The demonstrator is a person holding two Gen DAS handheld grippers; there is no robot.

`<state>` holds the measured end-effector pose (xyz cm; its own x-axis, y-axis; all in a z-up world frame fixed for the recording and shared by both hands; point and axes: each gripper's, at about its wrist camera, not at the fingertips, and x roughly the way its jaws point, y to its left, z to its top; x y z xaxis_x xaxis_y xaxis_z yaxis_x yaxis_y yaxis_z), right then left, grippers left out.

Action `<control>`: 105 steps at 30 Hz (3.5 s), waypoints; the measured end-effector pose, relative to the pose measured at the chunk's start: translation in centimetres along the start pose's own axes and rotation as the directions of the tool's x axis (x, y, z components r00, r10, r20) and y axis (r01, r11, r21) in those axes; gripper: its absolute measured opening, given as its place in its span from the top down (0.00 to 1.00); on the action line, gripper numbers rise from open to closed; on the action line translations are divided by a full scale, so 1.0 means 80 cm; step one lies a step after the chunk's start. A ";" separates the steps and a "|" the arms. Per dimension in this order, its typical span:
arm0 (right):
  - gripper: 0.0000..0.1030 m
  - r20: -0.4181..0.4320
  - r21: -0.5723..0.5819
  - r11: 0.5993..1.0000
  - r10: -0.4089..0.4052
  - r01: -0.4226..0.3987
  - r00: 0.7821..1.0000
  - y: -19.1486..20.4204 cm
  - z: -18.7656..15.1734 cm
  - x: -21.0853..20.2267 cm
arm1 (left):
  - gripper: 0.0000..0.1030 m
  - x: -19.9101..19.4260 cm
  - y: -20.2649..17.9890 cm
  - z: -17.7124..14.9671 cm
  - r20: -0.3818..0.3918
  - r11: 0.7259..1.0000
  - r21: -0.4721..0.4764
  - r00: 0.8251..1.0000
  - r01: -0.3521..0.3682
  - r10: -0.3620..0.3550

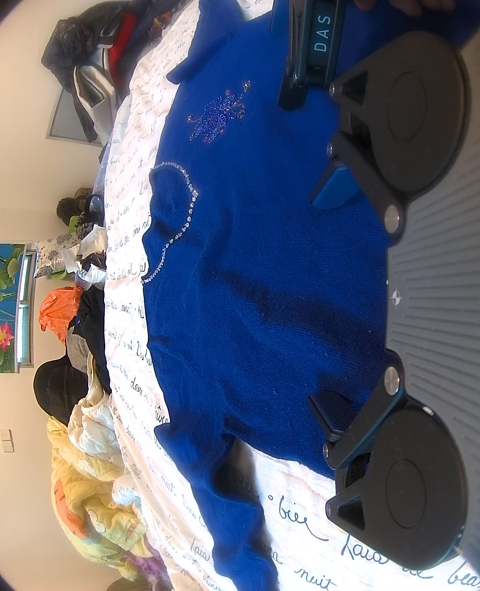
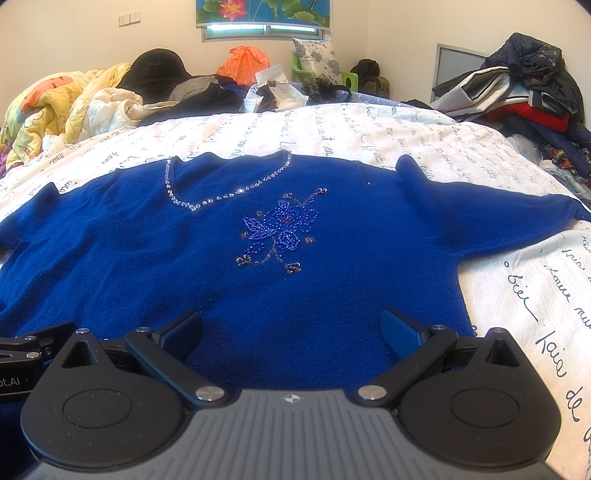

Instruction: Fold small clothes

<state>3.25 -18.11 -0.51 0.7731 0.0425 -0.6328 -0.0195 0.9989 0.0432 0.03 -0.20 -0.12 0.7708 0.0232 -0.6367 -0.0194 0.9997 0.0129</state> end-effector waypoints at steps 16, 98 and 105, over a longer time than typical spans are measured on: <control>0.00 0.000 -0.001 1.000 0.000 0.000 1.000 0.000 0.000 0.000 | 0.00 0.000 0.000 0.000 0.000 1.000 -0.001 1.000 0.000 0.000; 0.25 0.099 0.214 0.756 0.613 -0.619 0.784 -0.066 0.166 0.031 | 0.00 -0.009 0.006 0.003 0.003 1.000 -0.012 1.000 0.010 -0.010; 0.25 0.171 0.405 0.771 0.464 -0.492 0.869 -0.215 0.111 0.023 | 0.00 -0.053 0.003 0.038 0.131 0.995 -0.019 0.987 0.096 -0.093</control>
<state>10.59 -35.41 4.45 0.7711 0.4973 -0.3977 -0.1386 0.7407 0.6574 -1.30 -0.01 4.97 0.8463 -0.0696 -0.5282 0.0429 0.9971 -0.0625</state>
